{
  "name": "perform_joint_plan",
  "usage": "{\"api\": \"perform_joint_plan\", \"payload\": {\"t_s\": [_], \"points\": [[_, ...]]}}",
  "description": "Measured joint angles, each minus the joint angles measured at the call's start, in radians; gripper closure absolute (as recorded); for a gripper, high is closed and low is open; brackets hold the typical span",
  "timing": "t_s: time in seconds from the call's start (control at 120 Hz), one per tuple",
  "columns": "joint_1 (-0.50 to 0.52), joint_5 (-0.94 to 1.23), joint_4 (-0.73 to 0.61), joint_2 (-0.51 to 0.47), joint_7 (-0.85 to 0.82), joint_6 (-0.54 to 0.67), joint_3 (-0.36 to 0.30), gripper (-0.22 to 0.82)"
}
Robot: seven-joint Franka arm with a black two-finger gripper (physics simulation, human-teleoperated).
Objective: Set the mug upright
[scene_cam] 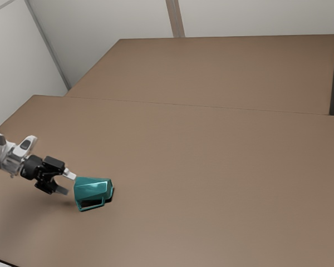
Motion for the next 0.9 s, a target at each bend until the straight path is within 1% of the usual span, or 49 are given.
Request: {"api": "perform_joint_plan", "payload": {"t_s": [0.1,0.242,0.358,0.467,0.675,0.9], "points": [[0.065,-0.036,-0.04,-0.006,0.02,0.0,0.003,0.0],[0.178,-0.08,-0.058,-0.008,0.027,0.011,0.003,0.0],[0.226,-0.121,-0.066,-0.005,0.029,0.022,0.001,0.0],[0.22,-0.14,-0.069,-0.001,0.03,0.029,0.0,0.0],[0.159,-0.183,-0.08,0.004,0.027,0.036,-0.006,0.0],[0.135,-0.215,-0.11,-0.002,0.011,0.067,-0.065,0.0]]}}
